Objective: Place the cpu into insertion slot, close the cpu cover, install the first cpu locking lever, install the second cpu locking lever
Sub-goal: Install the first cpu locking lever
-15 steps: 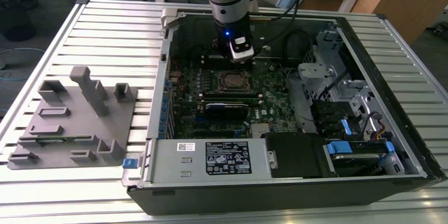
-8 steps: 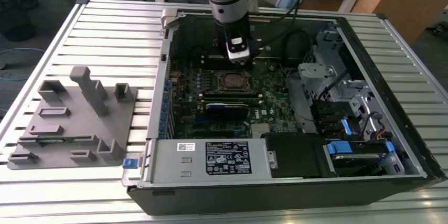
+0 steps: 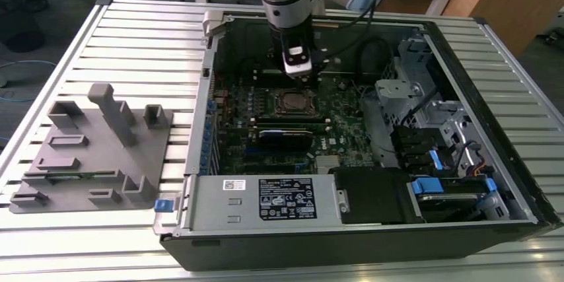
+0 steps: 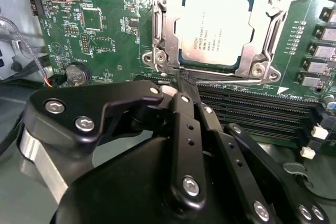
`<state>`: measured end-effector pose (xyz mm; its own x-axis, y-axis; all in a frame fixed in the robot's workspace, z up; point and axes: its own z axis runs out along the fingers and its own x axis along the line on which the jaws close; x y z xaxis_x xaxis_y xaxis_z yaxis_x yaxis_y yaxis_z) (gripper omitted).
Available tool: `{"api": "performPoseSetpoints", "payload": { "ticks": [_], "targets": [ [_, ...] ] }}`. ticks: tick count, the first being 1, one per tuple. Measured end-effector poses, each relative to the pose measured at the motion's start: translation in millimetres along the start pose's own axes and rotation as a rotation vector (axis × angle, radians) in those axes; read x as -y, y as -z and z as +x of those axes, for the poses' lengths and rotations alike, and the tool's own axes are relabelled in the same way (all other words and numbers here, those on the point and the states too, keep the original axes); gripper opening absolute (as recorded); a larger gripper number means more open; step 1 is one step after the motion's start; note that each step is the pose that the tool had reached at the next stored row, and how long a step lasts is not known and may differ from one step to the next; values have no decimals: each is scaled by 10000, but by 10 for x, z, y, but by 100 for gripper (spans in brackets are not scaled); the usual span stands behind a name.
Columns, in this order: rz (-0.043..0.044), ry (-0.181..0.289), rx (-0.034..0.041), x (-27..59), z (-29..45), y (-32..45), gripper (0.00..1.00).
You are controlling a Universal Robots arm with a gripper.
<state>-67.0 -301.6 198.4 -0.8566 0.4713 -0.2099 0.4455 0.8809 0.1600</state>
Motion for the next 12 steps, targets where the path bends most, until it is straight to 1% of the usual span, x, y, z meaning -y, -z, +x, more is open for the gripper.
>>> {"api": "performPoseSetpoints", "payload": {
  "ticks": [12],
  "targets": [
    [75, -375, 76, -44, 39, 2, 11]
  ]
}}
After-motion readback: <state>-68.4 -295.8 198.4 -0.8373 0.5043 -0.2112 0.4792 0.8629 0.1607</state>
